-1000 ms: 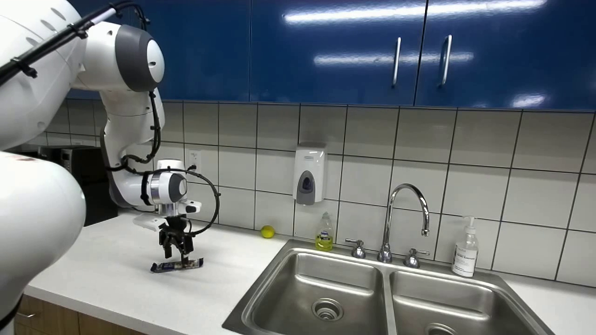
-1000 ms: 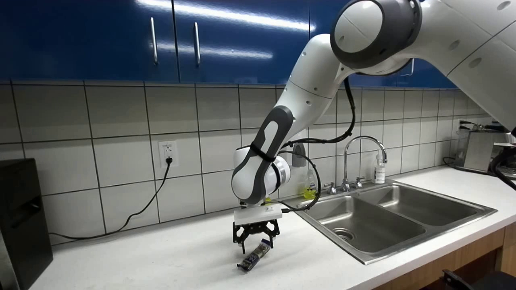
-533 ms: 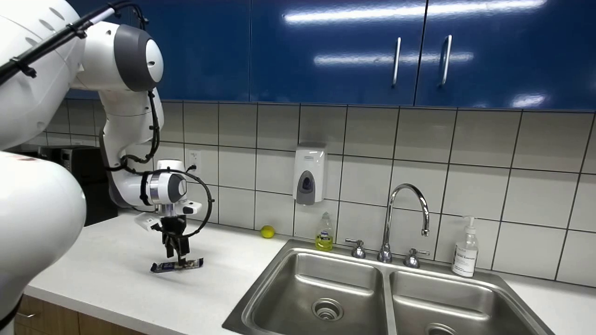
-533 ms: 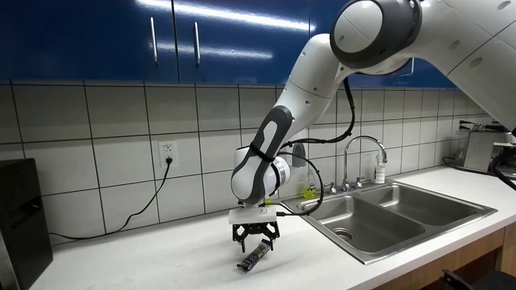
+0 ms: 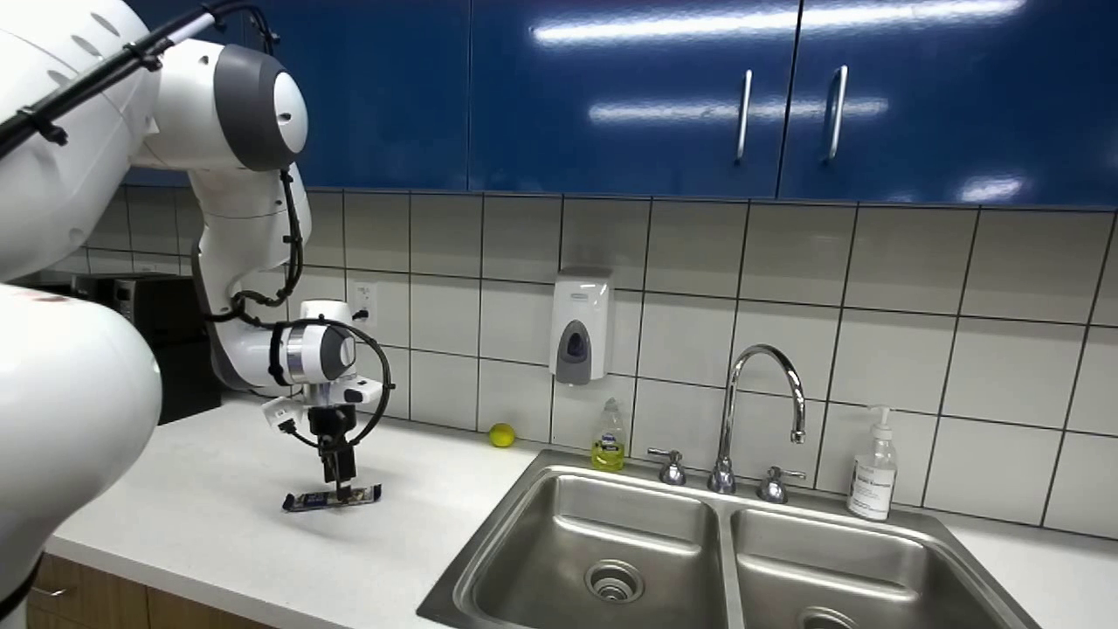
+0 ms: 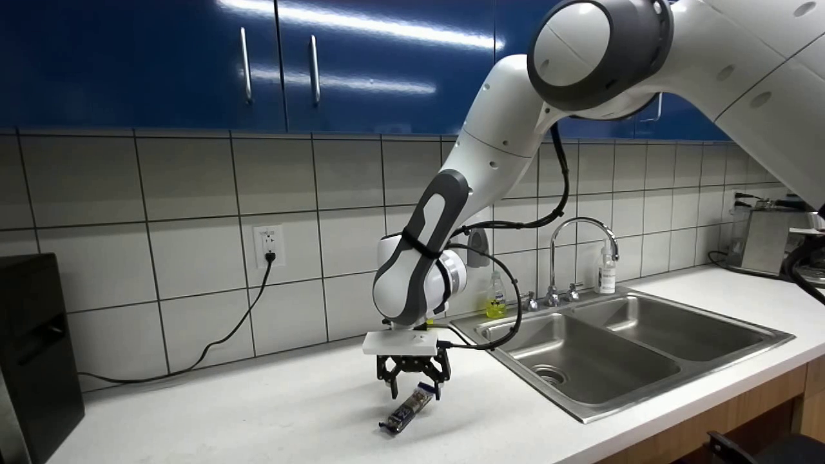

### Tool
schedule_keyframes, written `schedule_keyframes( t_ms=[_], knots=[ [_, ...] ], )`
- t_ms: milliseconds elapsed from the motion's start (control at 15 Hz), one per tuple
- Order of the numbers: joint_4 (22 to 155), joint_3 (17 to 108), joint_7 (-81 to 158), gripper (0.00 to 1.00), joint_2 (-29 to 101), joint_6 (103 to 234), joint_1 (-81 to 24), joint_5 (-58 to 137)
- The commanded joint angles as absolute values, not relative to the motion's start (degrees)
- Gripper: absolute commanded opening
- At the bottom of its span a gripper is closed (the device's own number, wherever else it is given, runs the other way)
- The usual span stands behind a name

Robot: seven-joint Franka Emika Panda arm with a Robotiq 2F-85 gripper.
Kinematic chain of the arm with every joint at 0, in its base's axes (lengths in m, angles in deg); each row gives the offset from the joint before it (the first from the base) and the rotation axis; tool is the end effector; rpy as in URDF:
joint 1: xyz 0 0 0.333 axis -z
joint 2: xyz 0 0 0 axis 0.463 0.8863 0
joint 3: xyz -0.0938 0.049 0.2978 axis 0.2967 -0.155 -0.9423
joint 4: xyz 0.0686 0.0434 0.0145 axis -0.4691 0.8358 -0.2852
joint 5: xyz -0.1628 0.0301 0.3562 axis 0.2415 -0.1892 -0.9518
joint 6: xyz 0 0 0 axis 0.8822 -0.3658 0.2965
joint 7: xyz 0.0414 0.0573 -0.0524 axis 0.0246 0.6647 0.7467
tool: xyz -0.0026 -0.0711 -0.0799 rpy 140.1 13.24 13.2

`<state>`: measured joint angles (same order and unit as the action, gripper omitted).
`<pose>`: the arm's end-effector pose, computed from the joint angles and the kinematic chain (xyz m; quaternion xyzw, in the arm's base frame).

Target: Move the chocolate bar to the left sink

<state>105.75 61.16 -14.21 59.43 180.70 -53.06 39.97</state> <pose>0.5675 0.2392 0.1239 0.9623 -0.2694 0.0036 0.0383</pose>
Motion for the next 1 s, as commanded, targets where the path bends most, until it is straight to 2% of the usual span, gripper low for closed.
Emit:
schedule_keyframes(
  t_ms=[0,933],
  knots=[
    [105.63,61.48,-17.64,1.0,59.26,180.89,-53.36,39.64],
    [103.45,61.21,-22.19,1.0,61.6,180.74,-53.08,39.75]
  ],
)
